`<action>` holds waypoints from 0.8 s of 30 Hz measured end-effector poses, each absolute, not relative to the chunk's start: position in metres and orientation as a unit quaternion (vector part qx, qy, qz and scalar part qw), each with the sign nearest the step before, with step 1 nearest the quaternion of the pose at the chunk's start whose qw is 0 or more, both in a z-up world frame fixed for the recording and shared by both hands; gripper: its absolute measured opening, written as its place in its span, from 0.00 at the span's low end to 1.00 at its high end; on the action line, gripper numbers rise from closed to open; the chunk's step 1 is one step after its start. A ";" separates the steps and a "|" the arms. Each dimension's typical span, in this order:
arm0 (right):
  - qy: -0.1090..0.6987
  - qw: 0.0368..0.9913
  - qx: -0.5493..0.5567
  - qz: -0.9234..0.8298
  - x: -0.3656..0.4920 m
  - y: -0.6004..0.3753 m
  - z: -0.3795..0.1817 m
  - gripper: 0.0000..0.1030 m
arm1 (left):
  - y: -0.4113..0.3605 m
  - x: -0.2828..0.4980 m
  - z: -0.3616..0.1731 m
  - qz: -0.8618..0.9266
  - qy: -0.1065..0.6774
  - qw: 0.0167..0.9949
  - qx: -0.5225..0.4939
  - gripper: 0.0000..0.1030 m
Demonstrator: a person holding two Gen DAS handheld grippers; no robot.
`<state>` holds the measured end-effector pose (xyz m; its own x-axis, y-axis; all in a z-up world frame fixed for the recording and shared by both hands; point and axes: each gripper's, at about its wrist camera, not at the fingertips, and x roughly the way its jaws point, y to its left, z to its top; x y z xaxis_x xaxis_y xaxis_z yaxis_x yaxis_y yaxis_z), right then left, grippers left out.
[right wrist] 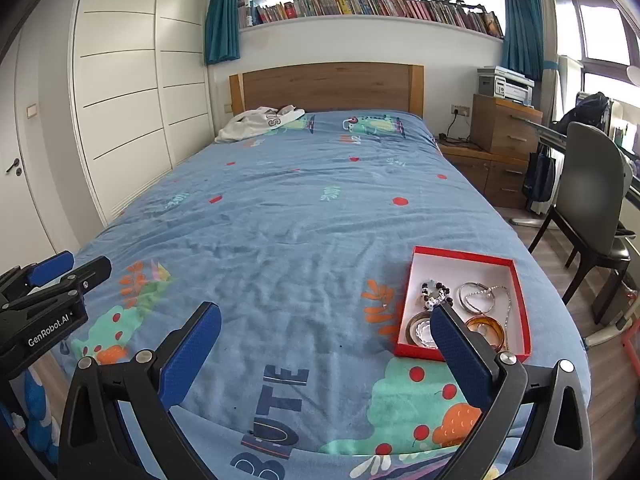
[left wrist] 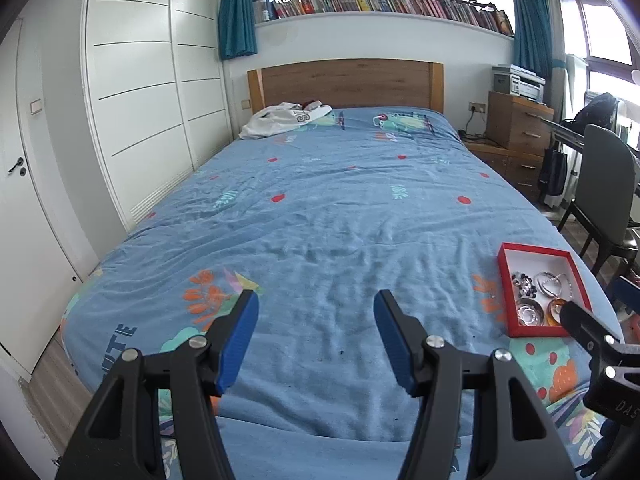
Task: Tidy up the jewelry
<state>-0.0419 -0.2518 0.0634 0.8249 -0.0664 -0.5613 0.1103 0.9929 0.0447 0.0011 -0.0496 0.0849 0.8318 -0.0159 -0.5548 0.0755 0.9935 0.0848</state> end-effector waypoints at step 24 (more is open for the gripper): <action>0.297 0.953 0.030 -0.059 -0.051 -0.251 0.055 0.99 | -0.051 -0.010 0.079 -0.022 0.282 0.957 0.064 0.56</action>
